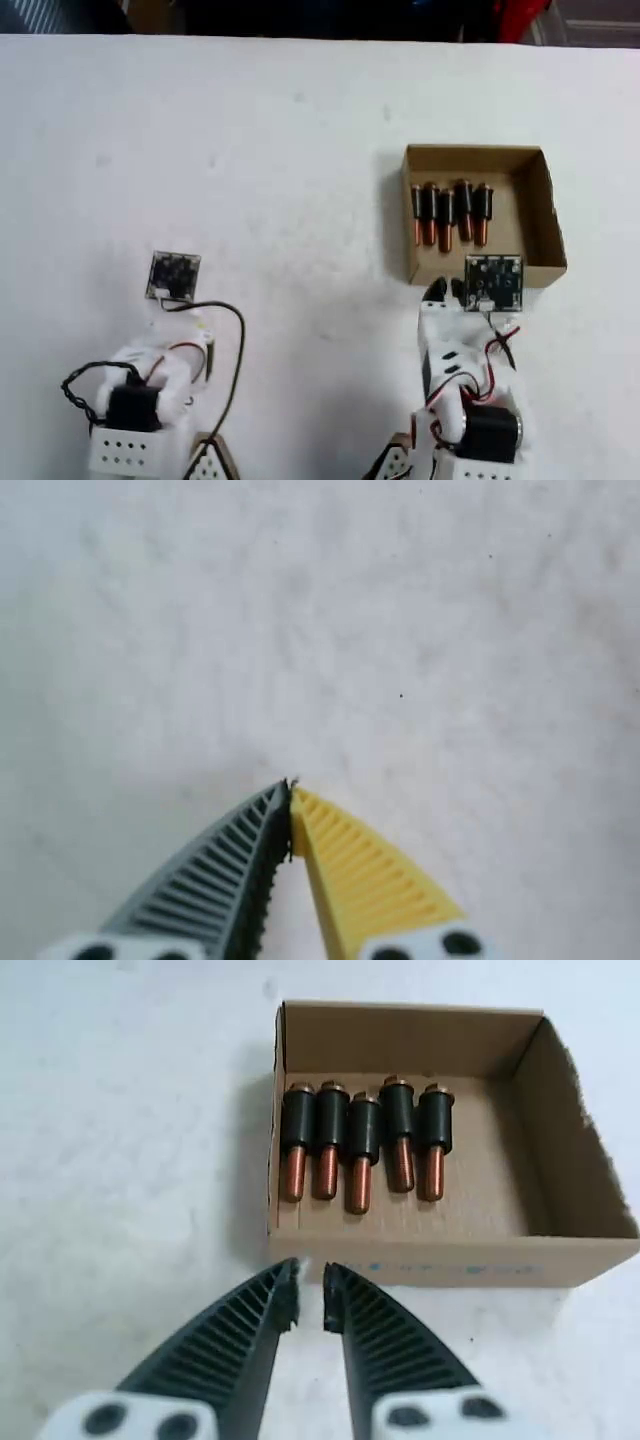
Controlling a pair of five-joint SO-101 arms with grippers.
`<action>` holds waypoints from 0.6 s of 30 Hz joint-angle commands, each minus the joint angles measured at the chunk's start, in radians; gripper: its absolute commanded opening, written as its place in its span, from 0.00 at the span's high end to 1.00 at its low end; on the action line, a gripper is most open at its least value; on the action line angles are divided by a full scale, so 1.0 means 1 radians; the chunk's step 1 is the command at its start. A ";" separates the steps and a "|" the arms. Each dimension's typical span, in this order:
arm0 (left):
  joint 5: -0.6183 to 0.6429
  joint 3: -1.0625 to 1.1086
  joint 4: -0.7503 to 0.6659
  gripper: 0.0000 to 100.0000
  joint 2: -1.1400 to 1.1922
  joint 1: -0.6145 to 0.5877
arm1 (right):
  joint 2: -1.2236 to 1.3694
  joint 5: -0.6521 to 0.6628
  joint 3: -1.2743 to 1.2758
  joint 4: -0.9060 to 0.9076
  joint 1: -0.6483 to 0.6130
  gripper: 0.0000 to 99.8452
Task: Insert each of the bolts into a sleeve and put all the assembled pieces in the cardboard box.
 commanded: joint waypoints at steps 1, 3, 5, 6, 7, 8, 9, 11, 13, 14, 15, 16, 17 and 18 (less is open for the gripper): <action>-0.008 -0.003 0.005 0.98 -0.007 0.010 | -0.002 -0.008 0.066 -0.021 0.008 0.97; -0.008 -0.003 0.005 0.98 -0.007 0.010 | -0.002 -0.008 0.097 -0.021 0.008 0.97; -0.008 -0.003 0.005 0.98 -0.007 0.010 | -0.002 -0.008 0.126 -0.021 0.008 0.97; -0.008 -0.003 0.005 0.98 -0.007 0.010 | -0.002 -0.008 0.141 -0.021 0.008 0.97; -0.008 -0.003 0.005 0.98 -0.007 0.010 | -0.002 -0.008 0.158 -0.021 0.008 0.97; -0.008 -0.003 0.005 0.98 -0.007 0.010 | -0.002 -0.008 0.172 -0.021 0.008 0.98; -0.008 -0.003 0.005 0.98 -0.007 0.010 | -0.002 -0.008 0.183 -0.021 0.008 0.99; -0.008 -0.003 0.005 0.98 -0.007 0.010 | -0.002 -0.009 0.198 -0.021 0.008 0.98; -0.008 -0.003 0.005 0.98 -0.007 0.010 | -0.002 -0.009 0.219 -0.021 0.008 0.98; -0.008 -0.003 0.005 0.98 -0.007 0.010 | -0.002 -0.009 0.232 -0.021 0.008 0.98; -0.008 -0.003 0.005 0.98 -0.007 0.010 | -0.002 -0.009 0.250 -0.021 0.008 0.98; -0.008 -0.003 0.005 0.98 -0.007 0.010 | -0.002 -0.009 0.269 -0.021 0.008 0.98; -0.008 -0.003 0.005 0.98 -0.007 0.010 | -0.002 -0.009 0.288 -0.021 0.004 0.98; -0.008 -0.003 0.005 0.98 -0.007 0.010 | -0.002 -0.009 0.304 -0.021 0.001 0.98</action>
